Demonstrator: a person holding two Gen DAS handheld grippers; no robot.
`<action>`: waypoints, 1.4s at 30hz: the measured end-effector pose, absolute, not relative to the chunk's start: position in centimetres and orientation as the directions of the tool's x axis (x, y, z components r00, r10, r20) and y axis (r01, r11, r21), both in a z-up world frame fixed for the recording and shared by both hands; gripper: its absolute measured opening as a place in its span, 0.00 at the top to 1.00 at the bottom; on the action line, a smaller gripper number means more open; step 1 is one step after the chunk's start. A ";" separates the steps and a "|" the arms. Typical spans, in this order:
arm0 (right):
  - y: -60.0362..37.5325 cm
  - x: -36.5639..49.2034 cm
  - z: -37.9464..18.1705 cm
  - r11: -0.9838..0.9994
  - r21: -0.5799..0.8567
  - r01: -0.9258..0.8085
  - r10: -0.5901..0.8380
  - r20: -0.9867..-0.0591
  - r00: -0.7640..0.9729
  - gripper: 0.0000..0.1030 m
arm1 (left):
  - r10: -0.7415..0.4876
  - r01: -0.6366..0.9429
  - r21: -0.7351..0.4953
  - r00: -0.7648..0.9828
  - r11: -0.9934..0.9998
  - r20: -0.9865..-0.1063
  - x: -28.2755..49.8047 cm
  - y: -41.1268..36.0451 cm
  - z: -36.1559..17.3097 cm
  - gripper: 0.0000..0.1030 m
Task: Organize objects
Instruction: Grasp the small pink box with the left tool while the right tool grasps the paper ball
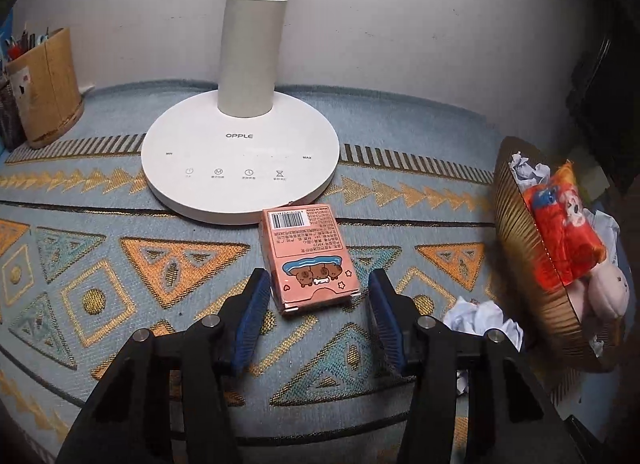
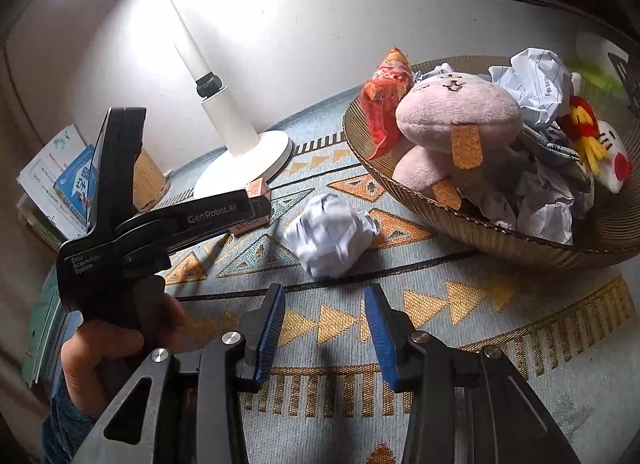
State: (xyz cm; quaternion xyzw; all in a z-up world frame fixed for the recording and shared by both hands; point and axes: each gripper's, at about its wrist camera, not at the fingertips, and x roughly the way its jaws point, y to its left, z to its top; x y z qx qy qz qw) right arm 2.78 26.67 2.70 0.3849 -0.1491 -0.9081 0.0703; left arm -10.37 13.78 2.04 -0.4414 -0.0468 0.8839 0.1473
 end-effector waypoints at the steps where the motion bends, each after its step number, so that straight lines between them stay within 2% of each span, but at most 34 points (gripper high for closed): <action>1: 26.7 2.7 2.6 -0.945 0.327 0.011 -0.244 -0.681 -0.690 0.55 | 0.293 -0.221 -0.201 -0.573 -0.954 -0.765 -10.4 14.3 2.0 0.53; 2: 26.7 2.7 2.6 -0.943 0.331 0.008 -0.246 -0.683 -0.688 0.49 | 0.282 -0.222 -0.185 -0.581 -0.957 -0.764 -10.4 14.6 2.0 0.53; 3: 26.5 2.6 2.6 -0.942 0.336 0.004 -0.246 -0.681 -0.690 0.46 | 0.274 -0.220 -0.176 -0.584 -0.960 -0.764 -10.4 14.8 2.1 0.57; 5: 26.9 2.9 2.7 -0.939 0.342 -0.007 -0.239 -0.669 -0.704 0.38 | 0.299 -0.215 -0.211 -0.581 -0.953 -0.757 -11.7 13.4 1.6 0.59; 12: 26.8 2.8 2.8 -0.943 0.331 0.003 -0.238 -0.672 -0.702 0.37 | 0.344 -0.238 -0.250 -0.595 -0.939 -0.726 -6.5 7.4 3.6 0.61; 17: 25.3 0.9 2.5 -0.956 0.295 0.005 -0.222 -0.709 -0.670 0.37 | 0.333 -0.307 -0.184 -0.555 -0.934 -0.762 -2.3 4.3 3.6 0.61; 22: 24.0 -1.6 1.6 -0.953 0.303 -0.010 -0.230 -0.746 -0.625 0.37 | 0.362 -0.335 -0.207 -0.515 -0.919 -0.777 -0.4 1.8 2.3 0.60; 25: 23.1 -3.0 1.6 -0.964 0.264 -0.026 -0.190 -0.758 -0.624 0.36 | 0.379 -0.340 -0.225 -0.503 -0.913 -0.777 0.2 1.6 2.3 0.44; 27: 22.7 -3.6 1.5 -0.970 0.239 -0.031 -0.169 -0.764 -0.622 0.36 | 0.401 -0.343 -0.251 -0.494 -0.905 -0.772 0.3 2.0 2.2 0.15; 29: 22.6 -4.2 1.5 -0.971 0.236 -0.039 -0.161 -0.765 -0.623 0.36 | 0.389 -0.322 -0.247 -0.525 -0.914 -0.757 0.4 2.3 2.4 0.12; 30: 22.7 -4.4 1.5 -0.971 0.233 -0.045 -0.155 -0.764 -0.626 0.36 | 0.374 -0.309 -0.235 -0.541 -0.922 -0.753 0.2 2.5 2.5 0.13; 31: 22.7 -4.5 1.5 -0.972 0.231 -0.051 -0.149 -0.764 -0.627 0.41 | 0.350 -0.288 -0.222 -0.547 -0.932 -0.760 -0.1 2.9 2.3 0.14; 32: 22.8 -4.5 1.5 -0.973 0.225 -0.057 -0.140 -0.765 -0.629 0.54 | 0.328 -0.266 -0.212 -0.545 -0.940 -0.771 -0.4 3.1 2.1 0.26; 33: 22.9 -4.4 1.5 -0.973 0.224 -0.054 -0.141 -0.763 -0.631 0.59 | 0.287 -0.243 -0.175 -0.571 -0.954 -0.769 -0.6 3.4 2.1 0.38; 35: 23.2 -4.0 1.6 -0.965 0.261 -0.023 -0.188 -0.752 -0.632 0.61 | 0.256 -0.235 -0.142 -0.581 -0.962 -0.773 -0.7 4.0 2.1 0.62; 38: 23.0 -2.0 2.7 -0.964 0.261 0.039 -0.222 -0.722 -0.656 0.61 | 0.274 -0.242 -0.157 -0.595 -0.958 -0.755 0.1 4.1 2.3 0.64; 42: 23.0 2.3 3.9 -0.931 0.304 0.201 -0.361 -0.695 -0.622 0.61 | 0.324 -0.249 -0.212 -0.631 -0.945 -0.705 2.0 3.7 3.1 0.64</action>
